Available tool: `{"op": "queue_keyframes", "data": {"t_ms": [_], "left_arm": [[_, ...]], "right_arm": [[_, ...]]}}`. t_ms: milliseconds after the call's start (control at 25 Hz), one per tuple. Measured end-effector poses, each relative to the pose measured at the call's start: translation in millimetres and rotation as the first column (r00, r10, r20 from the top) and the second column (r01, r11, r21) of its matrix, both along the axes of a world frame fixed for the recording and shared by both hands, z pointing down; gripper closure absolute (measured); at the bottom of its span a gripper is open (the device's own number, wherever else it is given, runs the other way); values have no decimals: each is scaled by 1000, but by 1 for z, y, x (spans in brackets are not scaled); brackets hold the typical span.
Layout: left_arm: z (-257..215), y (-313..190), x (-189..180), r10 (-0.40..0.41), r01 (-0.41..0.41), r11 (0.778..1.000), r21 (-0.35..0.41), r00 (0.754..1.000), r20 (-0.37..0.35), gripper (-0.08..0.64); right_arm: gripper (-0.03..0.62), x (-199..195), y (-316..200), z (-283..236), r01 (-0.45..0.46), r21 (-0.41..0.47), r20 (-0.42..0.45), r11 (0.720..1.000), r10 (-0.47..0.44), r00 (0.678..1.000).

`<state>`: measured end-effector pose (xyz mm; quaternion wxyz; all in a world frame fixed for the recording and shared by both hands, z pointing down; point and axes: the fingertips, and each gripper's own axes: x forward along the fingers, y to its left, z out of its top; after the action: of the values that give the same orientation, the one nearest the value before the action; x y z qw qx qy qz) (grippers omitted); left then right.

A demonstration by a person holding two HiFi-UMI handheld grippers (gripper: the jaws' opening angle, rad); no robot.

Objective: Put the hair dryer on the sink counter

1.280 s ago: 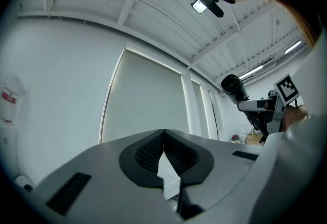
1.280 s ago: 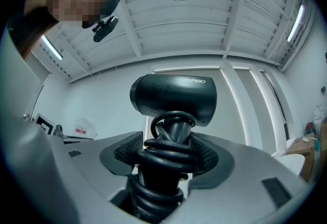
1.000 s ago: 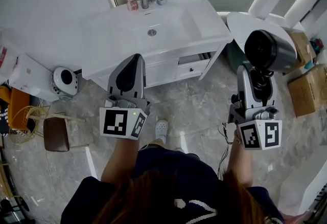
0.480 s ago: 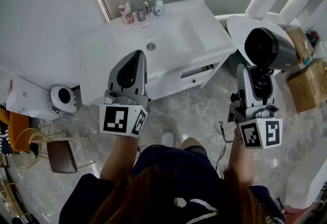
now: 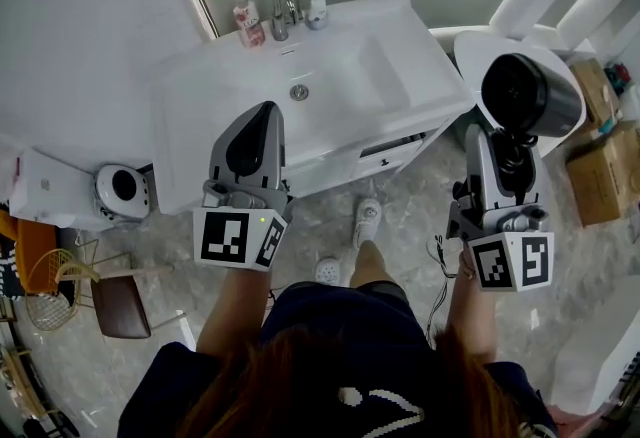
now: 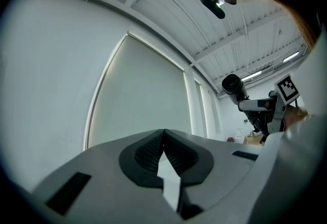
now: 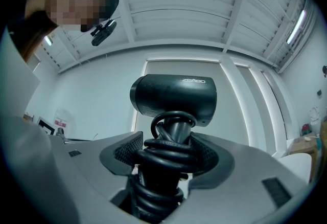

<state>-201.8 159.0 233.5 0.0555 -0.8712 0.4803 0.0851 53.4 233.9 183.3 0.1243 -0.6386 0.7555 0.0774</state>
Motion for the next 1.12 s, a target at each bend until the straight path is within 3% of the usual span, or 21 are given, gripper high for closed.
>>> {"op": "queue_keyframes", "data": {"t_ms": [240, 800, 1120], "left_arm": [[7, -65, -2, -38, 38, 999, -38, 999, 2, 541], [-2, -174, 62, -132, 132, 991, -36, 991, 1, 541], [-7, -219, 87, -222, 222, 974, -41, 975, 4, 541]], "right_arm": [[298, -3, -76, 5, 48, -38, -7, 998, -48, 999], [298, 62, -213, -2, 151, -40, 1, 988, -151, 989], [298, 88, -281, -9, 239, -42, -5, 970, -239, 971]]}}
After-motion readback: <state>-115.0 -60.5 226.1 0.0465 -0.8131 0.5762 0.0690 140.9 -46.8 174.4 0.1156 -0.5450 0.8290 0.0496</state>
